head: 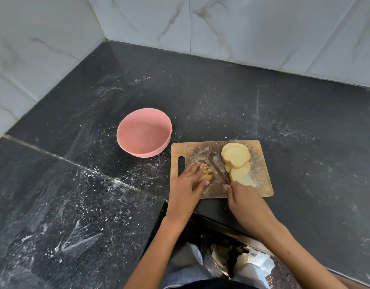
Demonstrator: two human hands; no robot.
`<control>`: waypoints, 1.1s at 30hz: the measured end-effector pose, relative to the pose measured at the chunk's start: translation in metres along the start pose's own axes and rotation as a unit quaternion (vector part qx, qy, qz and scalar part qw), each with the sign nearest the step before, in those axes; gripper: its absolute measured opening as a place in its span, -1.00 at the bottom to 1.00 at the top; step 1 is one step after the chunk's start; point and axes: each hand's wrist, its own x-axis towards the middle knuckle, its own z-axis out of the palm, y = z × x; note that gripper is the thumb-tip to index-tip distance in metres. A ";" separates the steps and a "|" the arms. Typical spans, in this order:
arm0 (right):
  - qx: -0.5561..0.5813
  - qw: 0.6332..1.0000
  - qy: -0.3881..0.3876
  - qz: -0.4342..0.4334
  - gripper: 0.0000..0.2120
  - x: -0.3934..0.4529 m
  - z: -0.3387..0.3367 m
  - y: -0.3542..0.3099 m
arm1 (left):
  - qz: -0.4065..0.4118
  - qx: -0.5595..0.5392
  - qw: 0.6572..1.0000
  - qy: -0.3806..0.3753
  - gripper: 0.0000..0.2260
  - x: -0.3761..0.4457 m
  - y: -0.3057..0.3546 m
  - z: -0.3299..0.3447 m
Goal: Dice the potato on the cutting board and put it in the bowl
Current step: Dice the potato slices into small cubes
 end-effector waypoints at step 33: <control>0.018 1.000 0.017 0.003 -0.72 -0.001 0.010 -0.001 | -0.009 0.012 0.999 0.030 -0.63 -0.003 0.003 -0.004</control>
